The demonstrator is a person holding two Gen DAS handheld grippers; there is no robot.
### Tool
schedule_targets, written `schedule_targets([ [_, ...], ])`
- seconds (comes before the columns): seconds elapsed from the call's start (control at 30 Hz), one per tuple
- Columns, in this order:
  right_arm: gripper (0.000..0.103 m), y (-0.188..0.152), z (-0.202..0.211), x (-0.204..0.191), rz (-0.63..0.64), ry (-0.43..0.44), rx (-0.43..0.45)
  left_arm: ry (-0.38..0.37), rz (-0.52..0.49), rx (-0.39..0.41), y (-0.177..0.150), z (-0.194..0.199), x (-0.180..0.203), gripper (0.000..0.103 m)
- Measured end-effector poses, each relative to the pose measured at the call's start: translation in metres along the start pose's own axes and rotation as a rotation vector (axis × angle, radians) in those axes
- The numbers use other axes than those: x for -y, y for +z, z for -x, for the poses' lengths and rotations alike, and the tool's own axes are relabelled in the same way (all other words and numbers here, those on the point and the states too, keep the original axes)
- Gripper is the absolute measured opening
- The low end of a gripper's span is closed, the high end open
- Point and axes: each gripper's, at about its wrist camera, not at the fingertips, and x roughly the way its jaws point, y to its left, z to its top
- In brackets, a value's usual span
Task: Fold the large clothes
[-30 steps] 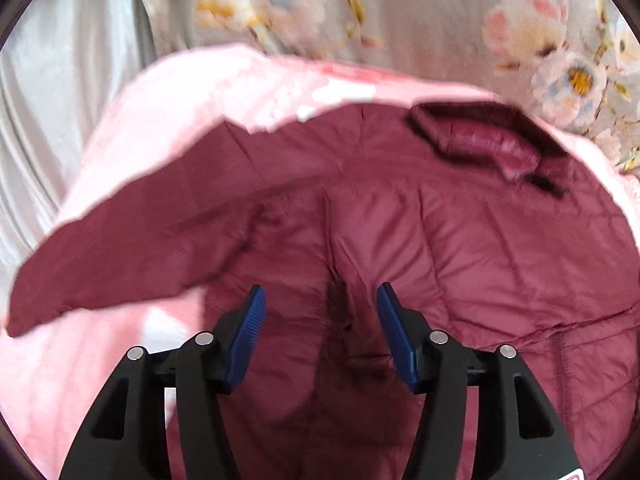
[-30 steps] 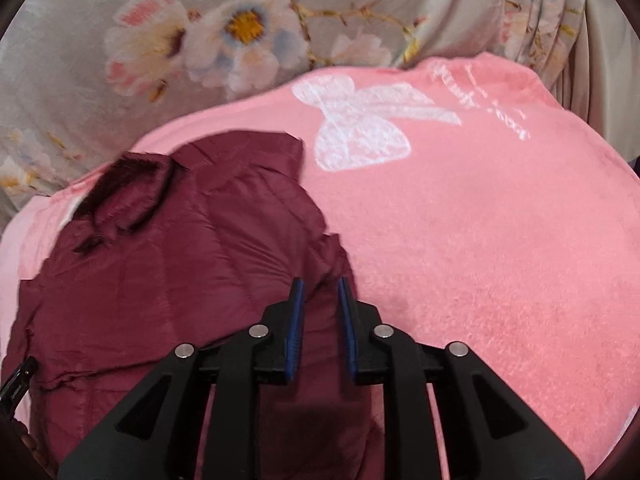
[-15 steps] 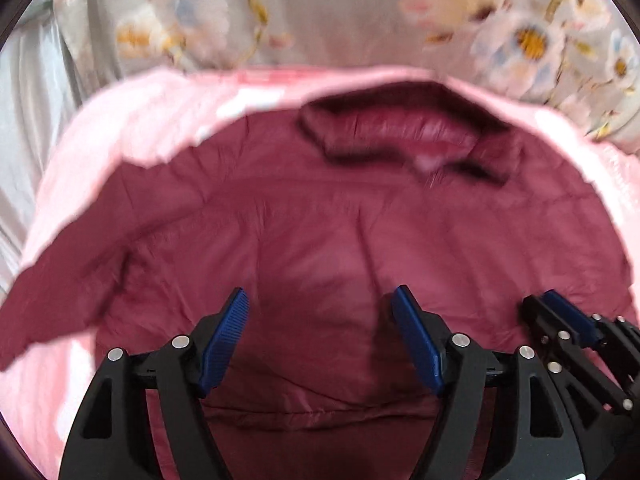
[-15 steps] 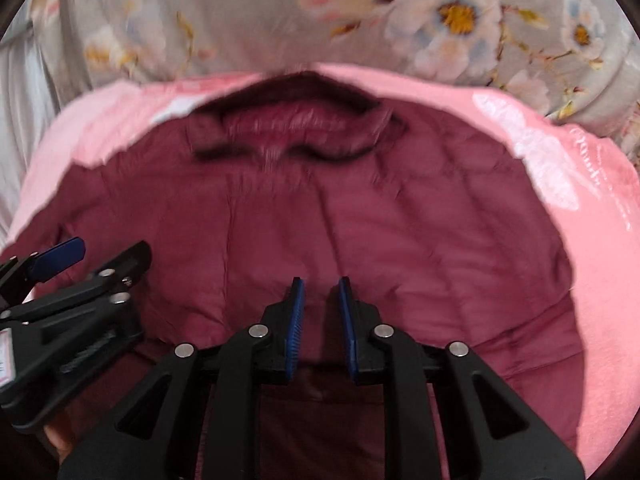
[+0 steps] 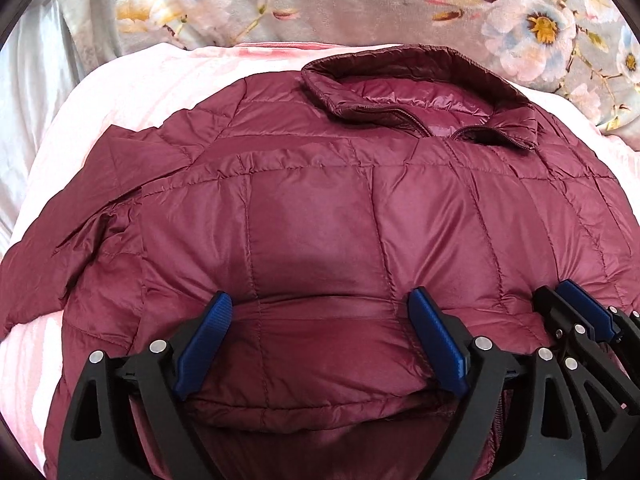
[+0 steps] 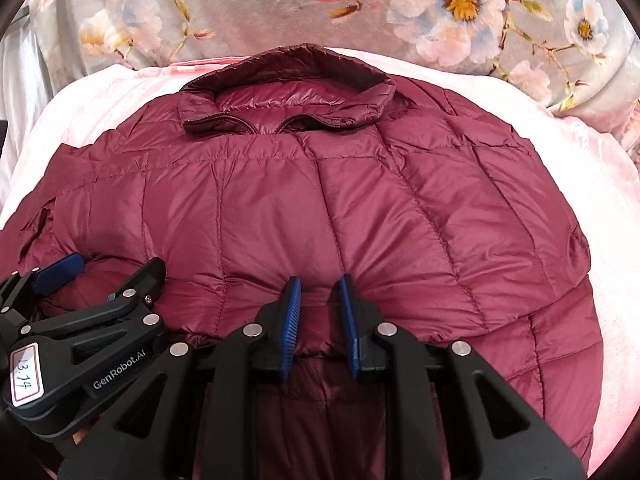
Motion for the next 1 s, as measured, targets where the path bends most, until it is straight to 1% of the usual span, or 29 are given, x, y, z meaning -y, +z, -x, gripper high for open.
schedule_targets([
  [0.17, 0.020, 0.000, 0.000, 0.000, -0.009, 0.008, -0.002, 0.005, 0.004, -0.004, 0.001, -0.002, 0.000, 0.091],
  [0.33, 0.020, 0.001, 0.000, 0.001, -0.012, 0.012, -0.004, -0.007, 0.016, -0.003, 0.001, -0.002, -0.002, 0.091],
  [0.4, 0.020, 0.001, 0.000, 0.003, -0.023, 0.024, -0.004, -0.031, 0.037, 0.004, 0.001, 0.000, -0.007, 0.091],
  [0.5, 0.021, 0.001, 0.003, 0.009, -0.047, 0.033, 0.001, -0.095, 0.119, 0.029, -0.004, 0.016, -0.032, 0.091],
  [0.53, 0.023, 0.000, 0.006, 0.010, -0.049, 0.010, 0.004, -0.102, 0.145, 0.022, -0.008, 0.025, -0.047, 0.091],
  [0.57, 0.028, -0.002, 0.015, 0.009, -0.042, -0.054, 0.010, -0.107, 0.167, 0.013, -0.012, 0.032, -0.061, 0.091],
  [0.6, 0.032, -0.004, 0.023, 0.007, -0.031, -0.091, 0.021, -0.117, 0.191, 0.004, -0.017, 0.040, -0.078, 0.091],
  [0.63, 0.038, -0.010, 0.037, 0.004, -0.016, -0.112, 0.039, -0.128, 0.221, -0.002, -0.023, 0.050, -0.102, 0.091],
  [0.7, 0.044, -0.025, 0.067, -0.002, -0.002, -0.082, 0.075, -0.108, 0.296, 0.016, -0.034, 0.067, -0.150, 0.091],
  [0.73, 0.049, -0.031, 0.077, -0.003, -0.001, -0.064, 0.081, -0.079, 0.351, 0.020, -0.041, 0.075, -0.182, 0.091],
  [0.77, 0.052, -0.040, 0.087, -0.006, -0.002, -0.041, 0.086, -0.059, 0.402, 0.015, -0.048, 0.079, -0.209, 0.091],
  [0.8, 0.053, -0.052, 0.097, -0.012, 0.002, -0.014, 0.083, -0.041, 0.456, 0.004, -0.054, 0.081, -0.235, 0.091],
  [0.83, 0.053, -0.059, 0.101, -0.016, 0.006, 0.002, 0.079, -0.026, 0.536, -0.021, -0.065, 0.081, -0.274, 0.091],
  [0.9, 0.054, -0.078, 0.110, -0.027, 0.028, 0.028, 0.068, 0.002, 0.632, -0.044, -0.078, 0.079, -0.319, 0.091],
  [0.97, 0.055, -0.092, 0.113, -0.037, 0.049, 0.031, 0.060, 0.082, 0.749, -0.048, -0.095, 0.081, -0.370, 0.091],
  [1.0, 0.056, -0.097, 0.113, -0.042, 0.055, 0.030, 0.059, 0.108, 0.787, -0.043, -0.099, 0.083, -0.387, 0.091],
])
